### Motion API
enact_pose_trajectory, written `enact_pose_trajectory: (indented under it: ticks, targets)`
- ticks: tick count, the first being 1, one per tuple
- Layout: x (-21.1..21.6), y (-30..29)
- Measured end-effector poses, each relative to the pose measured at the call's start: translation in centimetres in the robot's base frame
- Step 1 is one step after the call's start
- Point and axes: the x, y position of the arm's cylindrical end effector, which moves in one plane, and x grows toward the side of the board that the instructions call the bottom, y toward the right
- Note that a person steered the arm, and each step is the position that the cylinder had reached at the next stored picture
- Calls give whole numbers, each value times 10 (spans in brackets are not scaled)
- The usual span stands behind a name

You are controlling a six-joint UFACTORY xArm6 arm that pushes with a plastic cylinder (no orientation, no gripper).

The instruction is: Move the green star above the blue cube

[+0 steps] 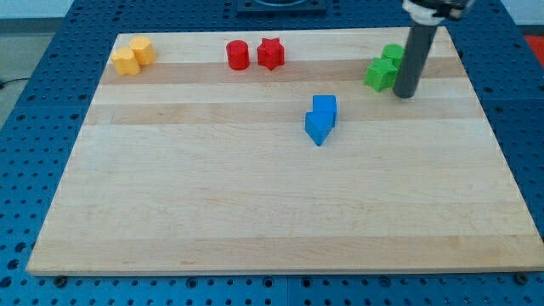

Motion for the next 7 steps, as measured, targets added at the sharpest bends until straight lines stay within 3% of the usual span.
enact_pose_trajectory:
  ticks: [2,5,7]
  targets:
    - [-44,23]
    - [-33,-58]
    - [-11,-63]
